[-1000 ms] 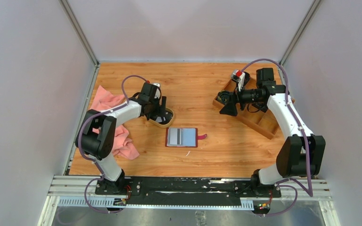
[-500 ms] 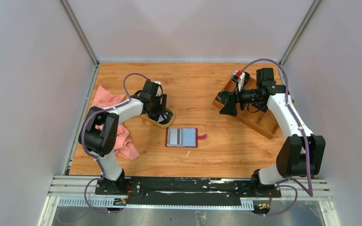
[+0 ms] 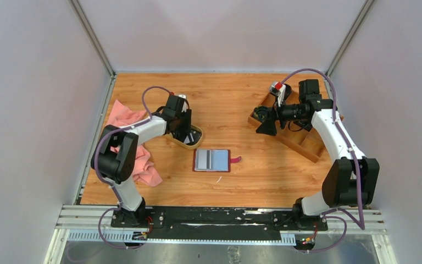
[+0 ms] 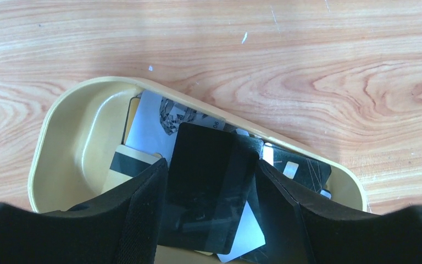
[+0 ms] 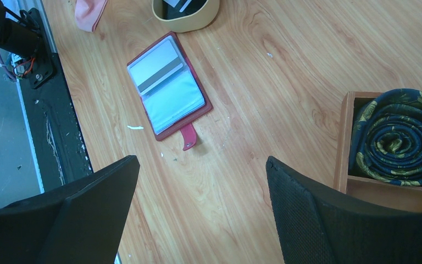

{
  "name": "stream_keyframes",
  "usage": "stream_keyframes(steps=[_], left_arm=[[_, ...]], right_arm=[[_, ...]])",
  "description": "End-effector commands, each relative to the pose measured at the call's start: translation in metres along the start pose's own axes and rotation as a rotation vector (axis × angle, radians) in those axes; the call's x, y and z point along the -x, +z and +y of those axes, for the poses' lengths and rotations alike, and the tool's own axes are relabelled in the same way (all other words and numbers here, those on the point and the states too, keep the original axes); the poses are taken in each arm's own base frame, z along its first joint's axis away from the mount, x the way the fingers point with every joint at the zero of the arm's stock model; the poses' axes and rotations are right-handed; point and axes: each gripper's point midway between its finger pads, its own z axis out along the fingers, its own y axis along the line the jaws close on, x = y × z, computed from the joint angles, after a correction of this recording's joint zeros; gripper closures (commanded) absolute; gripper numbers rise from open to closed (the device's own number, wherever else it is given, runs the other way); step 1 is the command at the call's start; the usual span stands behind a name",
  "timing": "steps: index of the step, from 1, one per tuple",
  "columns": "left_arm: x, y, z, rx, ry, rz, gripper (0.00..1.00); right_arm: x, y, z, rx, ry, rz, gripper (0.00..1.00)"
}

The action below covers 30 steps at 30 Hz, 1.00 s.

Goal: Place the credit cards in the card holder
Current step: Pick up the credit card from the storage box.

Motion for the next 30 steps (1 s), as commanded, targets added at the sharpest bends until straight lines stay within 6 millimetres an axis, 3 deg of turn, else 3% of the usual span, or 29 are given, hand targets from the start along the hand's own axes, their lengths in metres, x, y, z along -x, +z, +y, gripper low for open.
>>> stream_keyframes(steps=[1,15,21,25,30], left_arm=[[-0.015,-0.008,0.001,0.0,-0.018,0.03,0.41],[-0.004,-0.024,-0.022,-0.126,-0.088,-0.024,0.4],[-0.016,-0.02,-0.019,-0.121,-0.097,0.013,0.25],[-0.027,-0.019,-0.005,-0.057,-0.043,0.041,0.23],[-0.04,-0.019,-0.022,-0.161,-0.019,0.106,0.27]], right_arm=[[-0.004,-0.003,0.0,0.009,0.016,-0.009,0.11],[-0.004,-0.002,0.0,0.012,0.016,-0.01,0.11],[-0.004,-0.003,0.0,0.011,0.015,-0.011,0.11],[-0.004,-0.003,0.001,0.014,0.015,-0.013,0.11],[-0.004,-0.003,0.001,0.016,0.016,-0.013,0.11]])
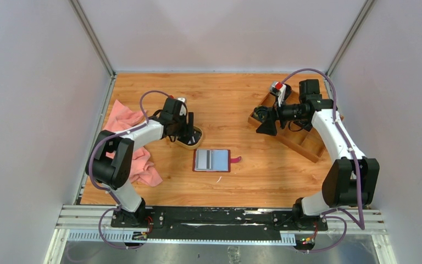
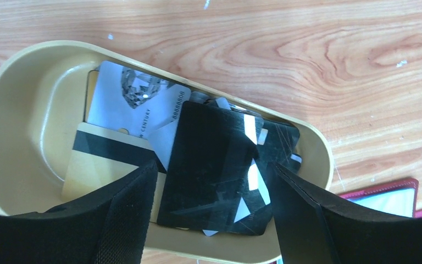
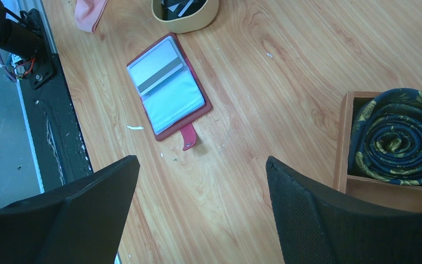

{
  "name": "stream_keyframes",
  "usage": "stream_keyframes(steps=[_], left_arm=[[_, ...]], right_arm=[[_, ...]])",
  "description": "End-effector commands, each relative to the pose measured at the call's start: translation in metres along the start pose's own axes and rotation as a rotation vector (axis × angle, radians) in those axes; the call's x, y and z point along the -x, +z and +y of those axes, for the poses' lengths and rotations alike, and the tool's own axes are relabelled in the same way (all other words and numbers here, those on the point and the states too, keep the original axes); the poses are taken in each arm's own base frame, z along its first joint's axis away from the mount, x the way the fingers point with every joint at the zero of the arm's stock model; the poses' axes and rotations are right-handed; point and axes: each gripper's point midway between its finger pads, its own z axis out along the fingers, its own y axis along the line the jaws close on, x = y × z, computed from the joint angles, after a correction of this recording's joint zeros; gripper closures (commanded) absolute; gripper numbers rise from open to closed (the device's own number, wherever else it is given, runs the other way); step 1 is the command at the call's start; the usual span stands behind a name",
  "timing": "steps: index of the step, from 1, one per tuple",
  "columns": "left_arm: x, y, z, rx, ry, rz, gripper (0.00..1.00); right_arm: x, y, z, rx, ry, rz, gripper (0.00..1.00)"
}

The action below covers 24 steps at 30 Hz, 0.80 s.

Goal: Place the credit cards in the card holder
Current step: Pick up the credit card from the storage box.

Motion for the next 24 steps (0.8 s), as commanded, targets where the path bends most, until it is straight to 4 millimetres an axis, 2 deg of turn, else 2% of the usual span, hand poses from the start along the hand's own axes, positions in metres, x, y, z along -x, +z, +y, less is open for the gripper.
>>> stream_keyframes(steps=[1,6,14,24], left_arm=[[-0.027,-0.001,-0.008,-0.07,0.028,0.101,0.27],[-0.035,-0.001,-0.016,-0.115,0.008,0.135,0.3],[-0.028,-0.006,-0.041,-0.25,-0.089,0.098,0.32],[-0.033,-0.002,-0.04,-0.26,-0.083,0.122,0.3]], right_arm=[[-0.004,-0.002,0.001,0.014,0.015,-0.011,0.11],[-0.004,-0.003,0.001,0.013,0.016,-0.011,0.11],[-0.004,-0.003,0.001,0.012,0.013,-0.012,0.11],[-0.003,-0.003,0.001,0.014,0.012,-0.015,0.11]])
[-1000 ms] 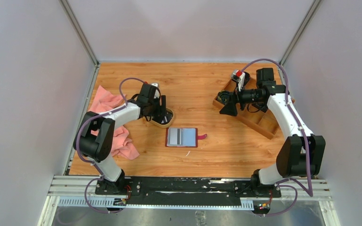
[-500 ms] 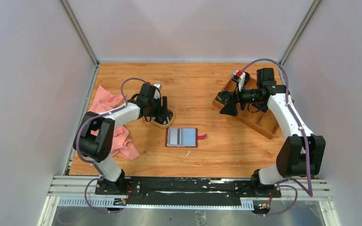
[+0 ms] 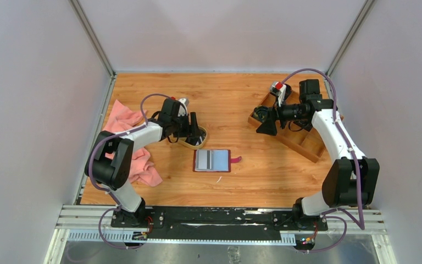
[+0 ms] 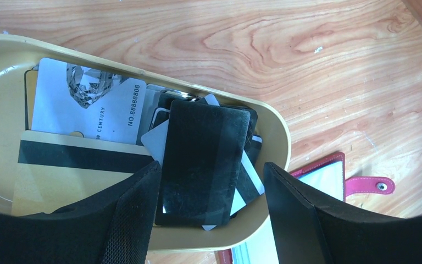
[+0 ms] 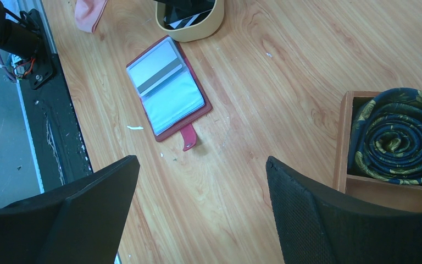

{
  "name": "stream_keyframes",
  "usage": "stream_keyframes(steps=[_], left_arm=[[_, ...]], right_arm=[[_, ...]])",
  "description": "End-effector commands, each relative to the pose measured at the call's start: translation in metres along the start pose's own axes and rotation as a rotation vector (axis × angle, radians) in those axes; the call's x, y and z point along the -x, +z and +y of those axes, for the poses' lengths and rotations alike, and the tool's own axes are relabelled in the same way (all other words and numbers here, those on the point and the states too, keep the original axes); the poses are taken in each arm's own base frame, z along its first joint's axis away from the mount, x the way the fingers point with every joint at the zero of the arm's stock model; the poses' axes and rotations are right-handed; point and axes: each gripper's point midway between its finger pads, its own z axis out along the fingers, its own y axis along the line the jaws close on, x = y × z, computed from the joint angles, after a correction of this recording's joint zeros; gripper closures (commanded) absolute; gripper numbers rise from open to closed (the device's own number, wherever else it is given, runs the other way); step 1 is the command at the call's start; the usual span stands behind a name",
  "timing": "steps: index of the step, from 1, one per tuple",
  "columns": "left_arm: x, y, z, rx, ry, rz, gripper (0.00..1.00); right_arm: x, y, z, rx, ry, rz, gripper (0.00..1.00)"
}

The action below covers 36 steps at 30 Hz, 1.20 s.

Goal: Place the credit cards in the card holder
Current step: Pick up the credit card from the storage box.

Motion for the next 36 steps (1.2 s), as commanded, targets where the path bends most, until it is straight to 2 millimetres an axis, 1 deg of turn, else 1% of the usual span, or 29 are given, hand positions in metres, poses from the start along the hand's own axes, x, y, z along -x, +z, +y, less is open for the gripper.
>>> stream_keyframes(steps=[1,8,17,20,25,26,27,28,29,32,36], left_arm=[[-0.029,0.004,0.004,-0.01,-0.021,0.101,0.3],[-0.039,0.003,0.029,0.117,0.024,0.1,0.28],[-0.038,0.006,0.031,0.229,0.116,0.057,0.26],[-0.034,0.005,0.035,0.3,0.147,0.042,0.26],[-0.036,0.009,0.037,0.349,0.147,0.04,0.25],[-0.037,0.01,0.036,0.353,0.141,0.035,0.21],[-0.037,0.011,0.036,0.357,0.136,0.031,0.13],[-0.037,0.011,0.035,0.36,0.132,0.025,0.02],[-0.037,0.012,0.033,0.36,0.129,0.023,0.0],[-0.037,0.013,0.03,0.366,0.131,0.006,0.0],[-0.037,0.013,0.03,0.401,0.152,-0.003,0.0]], right_arm=[[-0.003,-0.003,0.002,0.016,0.011,-0.014,0.11],[-0.005,-0.002,0.001,0.018,0.018,-0.011,0.11],[-0.006,0.0,-0.001,0.019,0.027,-0.006,0.11],[-0.007,0.0,0.0,0.023,0.03,-0.007,0.11],[-0.007,0.0,0.0,0.022,0.027,-0.007,0.11],[-0.006,0.0,0.0,0.022,0.028,-0.007,0.11],[-0.006,0.0,0.0,0.022,0.027,-0.008,0.11],[-0.006,0.0,0.0,0.023,0.027,-0.007,0.11],[-0.006,0.0,0.0,0.023,0.027,-0.008,0.11],[-0.006,0.0,0.0,0.024,0.026,-0.01,0.11],[-0.006,0.0,0.0,0.024,0.025,-0.01,0.11]])
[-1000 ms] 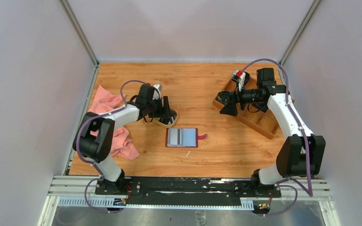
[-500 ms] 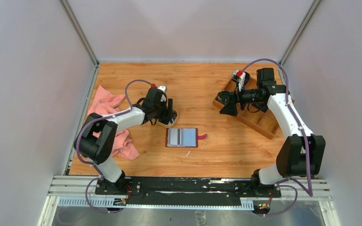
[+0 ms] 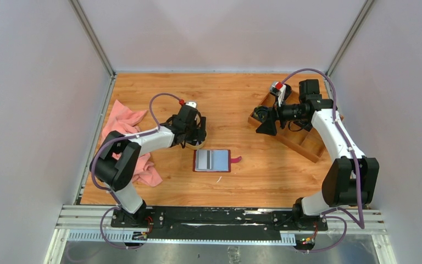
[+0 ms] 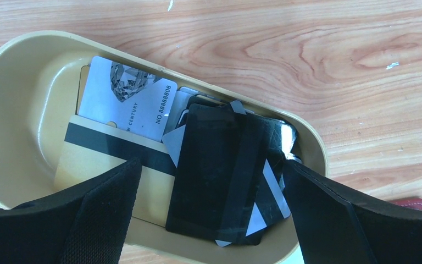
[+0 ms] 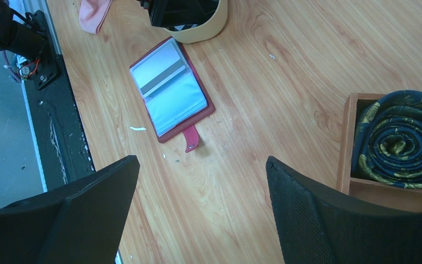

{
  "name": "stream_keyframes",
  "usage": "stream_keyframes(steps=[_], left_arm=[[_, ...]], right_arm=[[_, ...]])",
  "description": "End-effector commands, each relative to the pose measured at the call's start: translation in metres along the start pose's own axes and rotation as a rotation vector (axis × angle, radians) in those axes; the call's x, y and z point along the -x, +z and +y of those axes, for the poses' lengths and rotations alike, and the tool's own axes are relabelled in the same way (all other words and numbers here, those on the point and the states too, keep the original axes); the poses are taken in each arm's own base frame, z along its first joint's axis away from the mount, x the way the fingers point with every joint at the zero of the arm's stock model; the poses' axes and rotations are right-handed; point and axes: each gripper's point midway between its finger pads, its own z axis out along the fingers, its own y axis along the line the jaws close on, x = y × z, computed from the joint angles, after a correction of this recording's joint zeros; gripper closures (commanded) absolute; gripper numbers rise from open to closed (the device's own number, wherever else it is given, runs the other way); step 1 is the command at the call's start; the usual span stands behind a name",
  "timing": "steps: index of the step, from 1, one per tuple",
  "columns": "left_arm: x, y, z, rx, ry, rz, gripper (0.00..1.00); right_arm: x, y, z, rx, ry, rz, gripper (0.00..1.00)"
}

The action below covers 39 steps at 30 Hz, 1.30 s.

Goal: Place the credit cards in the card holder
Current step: Pick up the credit card from the storage box.

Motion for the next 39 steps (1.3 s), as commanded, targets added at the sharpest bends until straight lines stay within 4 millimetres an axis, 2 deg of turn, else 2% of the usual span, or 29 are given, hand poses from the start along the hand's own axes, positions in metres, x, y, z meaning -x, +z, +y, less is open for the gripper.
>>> stream_keyframes(steps=[1,10,18,23,25,31,39], left_arm=[[-0.038,0.005,0.013,0.099,0.025,0.106,0.0],[-0.049,0.012,0.015,0.173,0.069,0.109,0.01],[-0.051,0.014,0.016,0.177,0.061,0.1,0.18],[-0.048,0.013,0.013,0.161,0.057,0.094,0.24],[-0.047,0.013,0.012,0.159,0.056,0.093,0.29],[-0.047,0.013,0.011,0.153,0.054,0.095,0.35],[-0.03,0.003,0.007,0.13,0.051,0.054,0.4]], right_arm=[[-0.006,-0.002,-0.001,0.011,0.02,-0.006,0.11],[-0.005,-0.002,0.0,0.011,0.019,-0.006,0.11],[-0.006,-0.002,0.0,0.011,0.021,-0.007,0.11],[-0.005,-0.003,-0.001,0.01,0.021,-0.01,0.11],[-0.005,-0.003,-0.001,0.01,0.022,-0.011,0.11],[-0.005,-0.004,-0.001,0.009,0.022,-0.014,0.11],[-0.004,-0.005,0.0,0.011,0.023,-0.017,0.11]])
